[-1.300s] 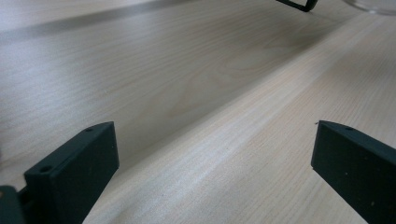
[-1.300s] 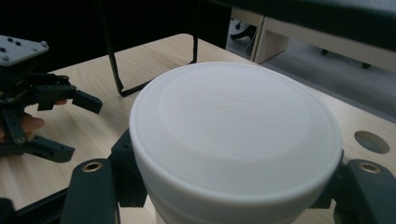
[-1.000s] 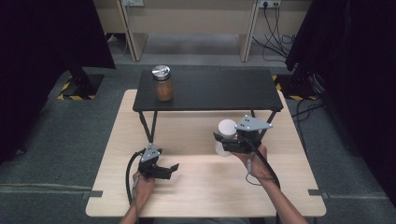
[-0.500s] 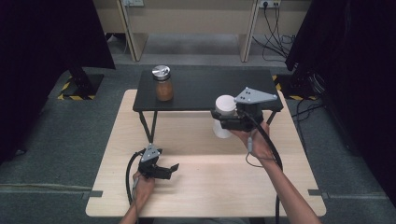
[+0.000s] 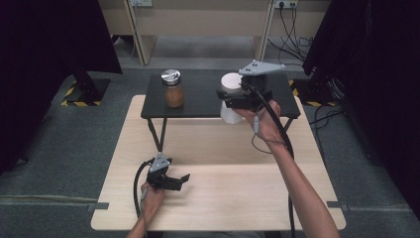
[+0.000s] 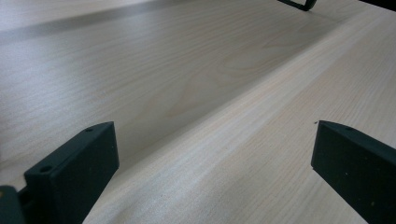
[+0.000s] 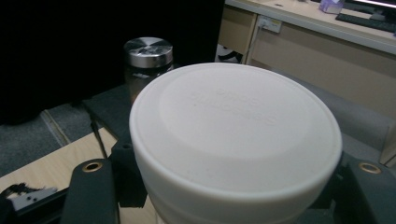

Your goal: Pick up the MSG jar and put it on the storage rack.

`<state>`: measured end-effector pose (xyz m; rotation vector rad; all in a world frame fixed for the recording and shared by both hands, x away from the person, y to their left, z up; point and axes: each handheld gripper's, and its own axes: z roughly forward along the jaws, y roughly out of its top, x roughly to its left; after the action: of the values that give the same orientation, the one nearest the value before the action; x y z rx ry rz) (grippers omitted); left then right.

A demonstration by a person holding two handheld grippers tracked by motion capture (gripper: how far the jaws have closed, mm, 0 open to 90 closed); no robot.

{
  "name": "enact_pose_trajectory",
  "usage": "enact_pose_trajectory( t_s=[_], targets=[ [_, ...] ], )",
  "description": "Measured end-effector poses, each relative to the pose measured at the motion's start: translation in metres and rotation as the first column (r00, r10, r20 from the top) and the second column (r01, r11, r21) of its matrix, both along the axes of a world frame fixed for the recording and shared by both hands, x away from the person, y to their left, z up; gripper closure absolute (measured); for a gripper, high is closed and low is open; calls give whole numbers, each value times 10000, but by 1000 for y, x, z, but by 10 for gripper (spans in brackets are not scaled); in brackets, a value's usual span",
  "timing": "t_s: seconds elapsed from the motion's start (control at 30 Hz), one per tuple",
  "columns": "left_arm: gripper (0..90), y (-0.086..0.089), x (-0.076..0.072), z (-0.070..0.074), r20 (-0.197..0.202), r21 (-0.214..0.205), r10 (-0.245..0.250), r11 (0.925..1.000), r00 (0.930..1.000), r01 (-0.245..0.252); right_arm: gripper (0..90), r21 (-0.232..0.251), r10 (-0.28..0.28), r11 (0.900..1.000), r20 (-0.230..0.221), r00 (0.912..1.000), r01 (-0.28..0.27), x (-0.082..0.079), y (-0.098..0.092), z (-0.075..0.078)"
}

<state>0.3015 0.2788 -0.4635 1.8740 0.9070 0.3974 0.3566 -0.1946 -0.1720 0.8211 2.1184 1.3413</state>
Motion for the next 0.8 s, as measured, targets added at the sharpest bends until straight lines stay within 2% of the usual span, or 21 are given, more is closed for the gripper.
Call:
enact_pose_trajectory(
  t_s=[0.2,0.37,0.57,0.8],
  targets=[
    [1,0,0,0,-5,-15,-2,10000,10000,2,343,15,-432,9991,-190,9989,432,19,16,6],
    [1,0,0,-1,10,-36,-6,10000,10000,6,343,43,-800,9968,-396,9960,802,35,30,4],
    [1,1,0,-1,4,-45,-15,10000,10000,15,343,-111,-1479,9890,-578,9873,1475,52,49,-1],
    [1,2,0,-1,-1,-139,41,9999,10000,-41,343,54,-1975,9801,-628,9783,1982,61,56,-6]
  ],
)
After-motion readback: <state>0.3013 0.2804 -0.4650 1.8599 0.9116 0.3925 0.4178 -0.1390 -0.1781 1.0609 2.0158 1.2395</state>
